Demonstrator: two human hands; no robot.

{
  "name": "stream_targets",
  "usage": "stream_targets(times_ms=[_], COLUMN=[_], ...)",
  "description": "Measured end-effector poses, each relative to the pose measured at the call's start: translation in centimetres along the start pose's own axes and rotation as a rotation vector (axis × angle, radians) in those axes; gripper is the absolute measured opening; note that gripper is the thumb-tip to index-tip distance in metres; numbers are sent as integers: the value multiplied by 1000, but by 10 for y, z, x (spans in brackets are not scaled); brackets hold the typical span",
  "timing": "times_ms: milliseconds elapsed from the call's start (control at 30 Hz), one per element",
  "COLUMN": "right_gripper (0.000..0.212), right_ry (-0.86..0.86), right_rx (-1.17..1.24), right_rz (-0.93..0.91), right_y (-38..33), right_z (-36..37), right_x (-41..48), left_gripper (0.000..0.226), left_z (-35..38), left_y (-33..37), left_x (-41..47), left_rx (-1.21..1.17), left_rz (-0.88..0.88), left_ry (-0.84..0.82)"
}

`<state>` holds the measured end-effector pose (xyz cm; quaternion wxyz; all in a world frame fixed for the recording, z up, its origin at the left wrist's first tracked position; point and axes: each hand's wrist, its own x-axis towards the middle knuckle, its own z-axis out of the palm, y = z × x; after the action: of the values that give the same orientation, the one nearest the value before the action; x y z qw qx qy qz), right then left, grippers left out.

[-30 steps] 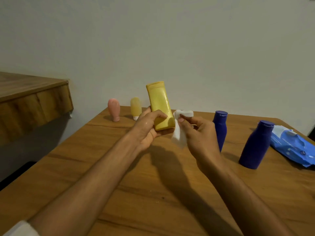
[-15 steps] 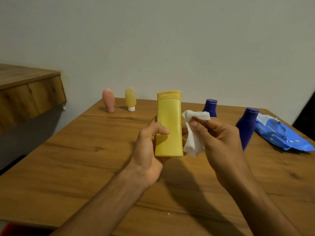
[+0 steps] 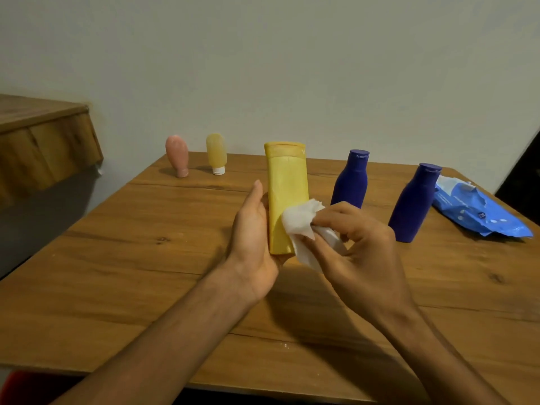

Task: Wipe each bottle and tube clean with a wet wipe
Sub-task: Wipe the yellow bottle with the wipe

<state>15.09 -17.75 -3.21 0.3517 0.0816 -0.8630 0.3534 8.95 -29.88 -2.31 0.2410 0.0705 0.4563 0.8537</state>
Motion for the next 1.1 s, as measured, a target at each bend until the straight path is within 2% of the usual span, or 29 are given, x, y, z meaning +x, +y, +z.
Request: stream_targets(times_ms=[133, 233, 333, 467, 600, 733, 900, 933, 1033, 1100], right_gripper=[21, 16, 13, 17, 15, 15, 6, 4, 5, 6], right_ry=[-51, -70, -39, -116, -11, -133, 70, 32, -250, -228], right_rx=[-83, -162, -147, -168, -118, -128, -171, -178, -160, -131], right_rz=[-116, -191, -155, -209, -124, -174, -81, -96, -134, -70], right_y=[-2, 2, 5, 7, 9, 7, 16, 17, 13, 13], right_z=[0, 0, 0, 3, 6, 12, 7, 6, 5, 4], right_x=[-1, -1, 1, 1, 6, 2, 11, 10, 6, 6], left_gripper=[56, 59, 60, 58, 57, 55, 56, 56, 55, 57], left_z=[-1, -1, -1, -1, -1, -5, -4, -5, -9, -11], left_y=[-2, -3, -4, -5, -11, -16, -23, -24, -22, -22], left_x=[3, 4, 4, 4, 6, 8, 9, 10, 13, 15], left_rx=[-56, -80, -83, -124, -93, -75, 4, 1, -48, -35], left_rz=[-36, -71, -77, -85, -77, -73, -51, -52, -47, -22], left_ry=[10, 5, -18, -41, -29, -12, -27, -27, -27, -37])
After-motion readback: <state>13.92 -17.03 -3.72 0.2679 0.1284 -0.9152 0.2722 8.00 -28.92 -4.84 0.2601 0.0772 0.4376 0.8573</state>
